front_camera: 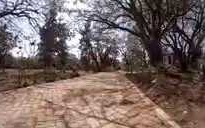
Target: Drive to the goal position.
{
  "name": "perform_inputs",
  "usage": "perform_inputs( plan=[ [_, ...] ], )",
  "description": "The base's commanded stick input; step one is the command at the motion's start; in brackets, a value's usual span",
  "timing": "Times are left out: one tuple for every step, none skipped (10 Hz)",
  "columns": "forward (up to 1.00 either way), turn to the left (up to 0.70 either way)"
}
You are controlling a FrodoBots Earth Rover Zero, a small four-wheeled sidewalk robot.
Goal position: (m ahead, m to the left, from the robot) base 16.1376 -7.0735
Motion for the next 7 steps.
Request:
perform_inputs(
  plan=[
    [1.0, 0.0],
    [1.0, 0.0],
    [1.0, 0.0],
    [1.0, 0.0],
    [1.0, 0.0],
    [1.0, 0.0],
    [1.0, 0.0]
  ],
)
